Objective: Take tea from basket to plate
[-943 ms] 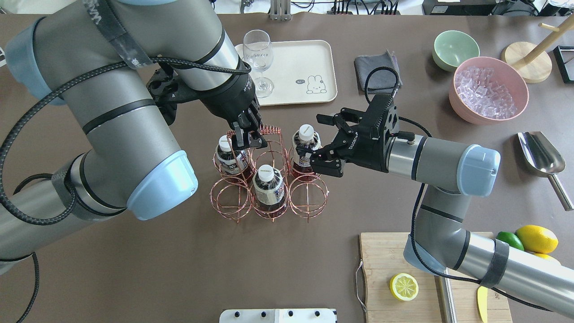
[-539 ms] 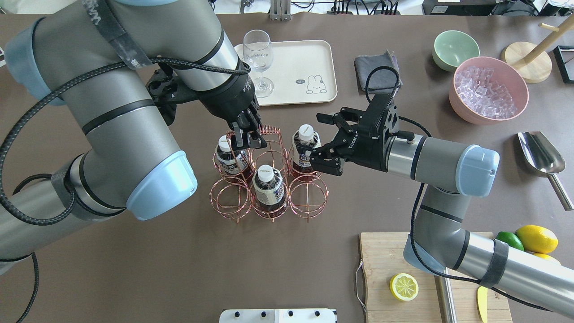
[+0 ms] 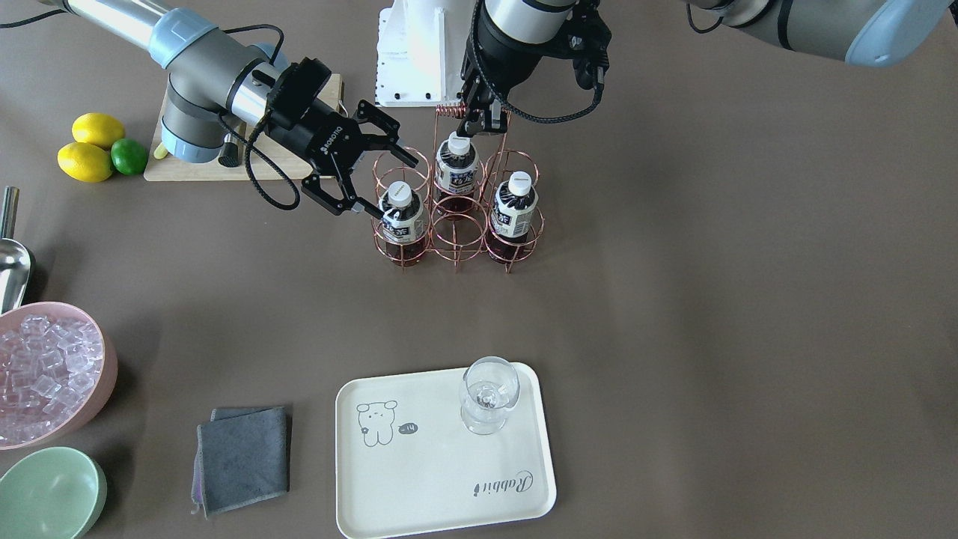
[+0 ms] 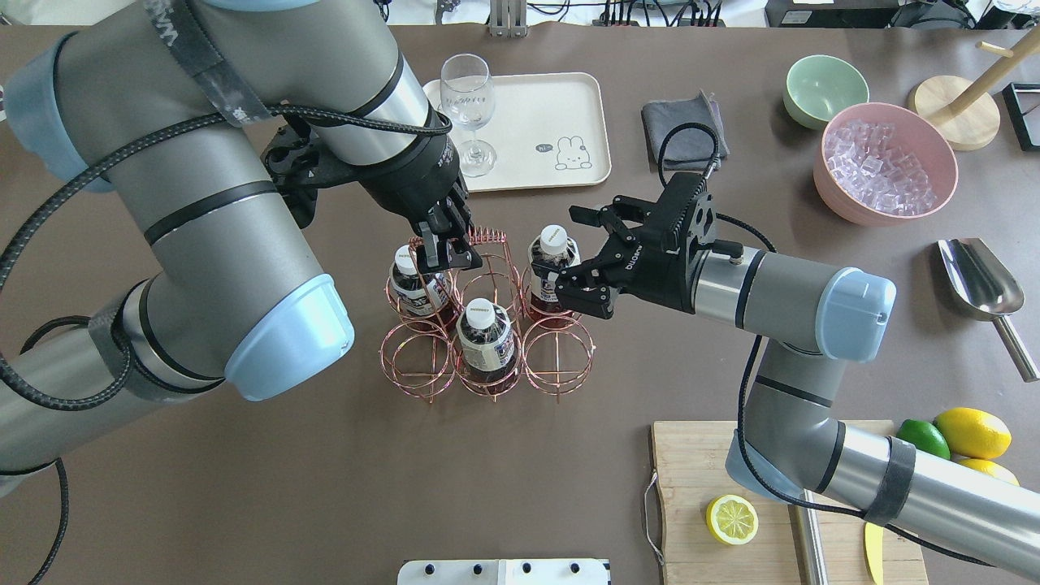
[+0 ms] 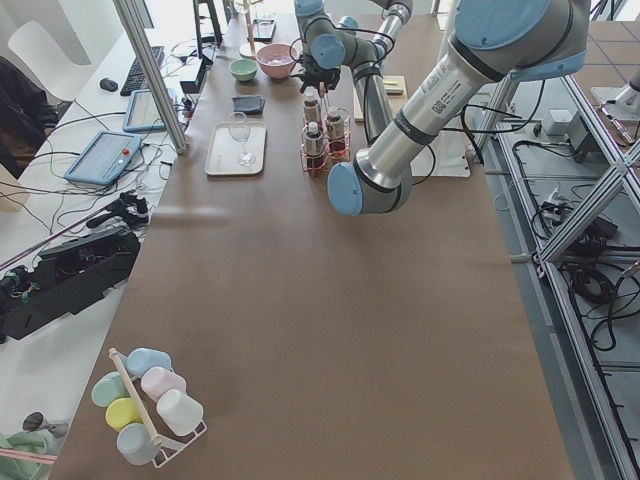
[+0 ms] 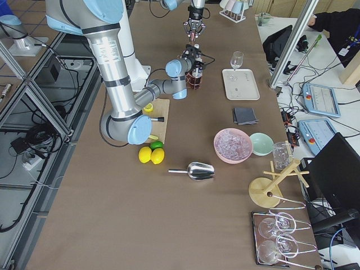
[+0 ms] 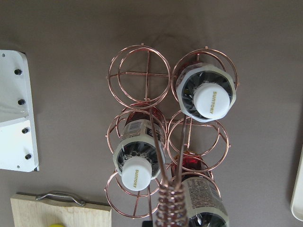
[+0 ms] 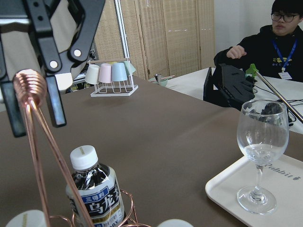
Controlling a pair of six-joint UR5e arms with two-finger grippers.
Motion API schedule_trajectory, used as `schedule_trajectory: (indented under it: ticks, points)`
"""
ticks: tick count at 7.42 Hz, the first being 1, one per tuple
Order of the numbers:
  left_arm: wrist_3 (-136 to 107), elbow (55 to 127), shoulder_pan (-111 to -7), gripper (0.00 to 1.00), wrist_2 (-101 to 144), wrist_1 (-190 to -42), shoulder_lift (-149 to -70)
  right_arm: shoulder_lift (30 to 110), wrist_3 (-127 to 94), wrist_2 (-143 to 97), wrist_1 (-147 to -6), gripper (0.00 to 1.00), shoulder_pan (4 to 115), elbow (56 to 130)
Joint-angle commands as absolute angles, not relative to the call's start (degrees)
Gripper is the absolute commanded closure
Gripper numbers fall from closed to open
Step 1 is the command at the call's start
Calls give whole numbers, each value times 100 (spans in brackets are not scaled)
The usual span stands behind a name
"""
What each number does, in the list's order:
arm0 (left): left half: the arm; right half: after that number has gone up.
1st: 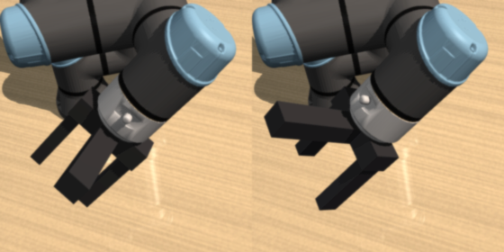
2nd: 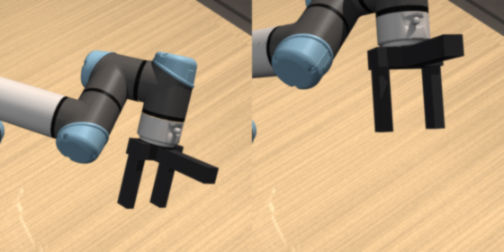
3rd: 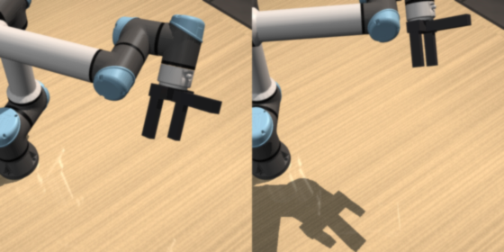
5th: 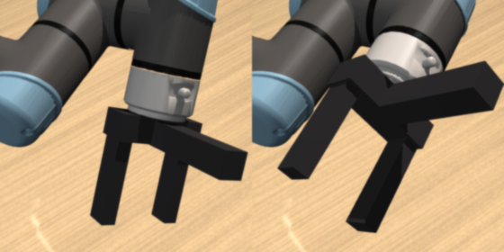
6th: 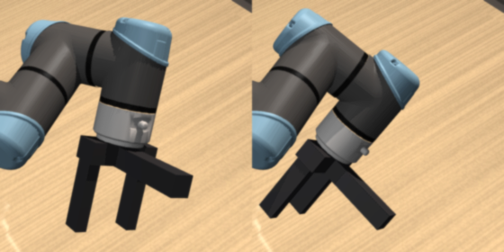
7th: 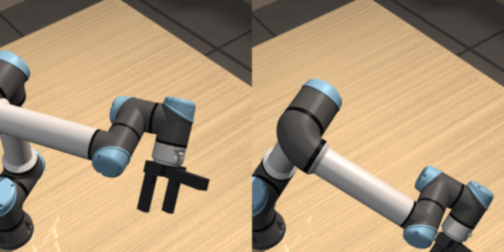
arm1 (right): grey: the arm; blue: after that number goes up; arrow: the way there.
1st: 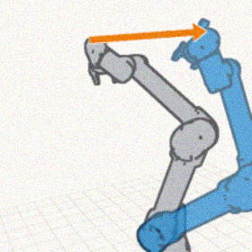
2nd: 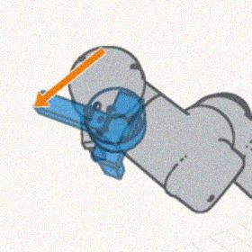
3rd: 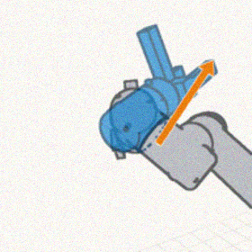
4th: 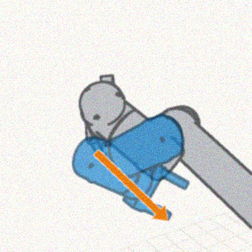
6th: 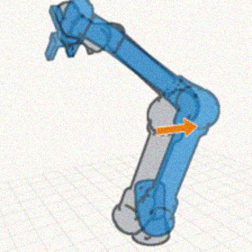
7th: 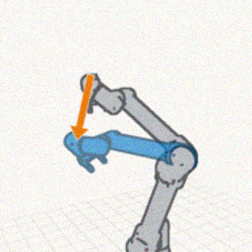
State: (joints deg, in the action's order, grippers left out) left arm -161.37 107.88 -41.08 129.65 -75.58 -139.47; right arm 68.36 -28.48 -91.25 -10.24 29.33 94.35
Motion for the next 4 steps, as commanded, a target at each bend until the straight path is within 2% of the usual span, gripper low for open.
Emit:
schedule_trajectory:
  ticks: [1,2,4]
  points:
    - [-16137,10890,-4113,100,13008,-7550,-13800,6750,-2848,-9062,-1178,15,2918,9431]
    - [-16137,10933,-4105,100,13008,-7559,-13773,6750,-2848,-9062,-1178,23,2918,9439]
    - [-16145,11065,-4113,100,12999,-7550,-13711,6767,-2848,-9009,-1178,51,2918,9439]
